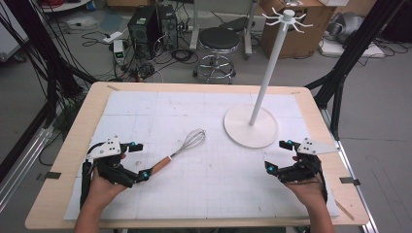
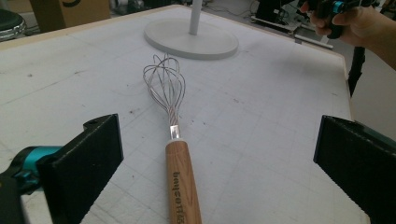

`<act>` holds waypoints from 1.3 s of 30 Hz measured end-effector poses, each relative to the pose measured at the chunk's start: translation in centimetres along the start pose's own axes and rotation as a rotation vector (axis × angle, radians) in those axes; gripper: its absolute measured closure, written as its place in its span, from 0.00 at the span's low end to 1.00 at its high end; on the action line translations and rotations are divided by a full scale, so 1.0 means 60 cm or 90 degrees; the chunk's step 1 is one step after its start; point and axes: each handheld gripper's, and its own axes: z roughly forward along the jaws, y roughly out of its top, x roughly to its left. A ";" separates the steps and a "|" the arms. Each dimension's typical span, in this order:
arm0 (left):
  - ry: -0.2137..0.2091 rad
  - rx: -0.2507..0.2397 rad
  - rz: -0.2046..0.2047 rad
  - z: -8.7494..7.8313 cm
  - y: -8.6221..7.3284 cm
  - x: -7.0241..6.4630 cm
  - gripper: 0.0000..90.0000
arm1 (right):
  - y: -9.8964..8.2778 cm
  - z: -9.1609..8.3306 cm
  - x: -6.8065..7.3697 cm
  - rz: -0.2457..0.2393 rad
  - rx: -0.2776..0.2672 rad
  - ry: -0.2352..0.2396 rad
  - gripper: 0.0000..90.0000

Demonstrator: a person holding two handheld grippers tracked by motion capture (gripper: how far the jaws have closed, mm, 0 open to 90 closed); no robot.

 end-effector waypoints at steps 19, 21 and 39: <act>0.009 0.004 0.000 0.002 0.000 0.002 0.02 | -0.004 -0.001 0.004 -0.003 0.009 -0.013 0.00; 0.008 0.007 0.000 0.003 0.002 0.001 0.02 | -0.004 -0.001 0.006 -0.006 0.012 -0.013 0.00; 0.024 0.045 -0.030 0.053 0.009 0.010 0.02 | -0.006 0.002 0.003 0.000 0.013 -0.010 0.00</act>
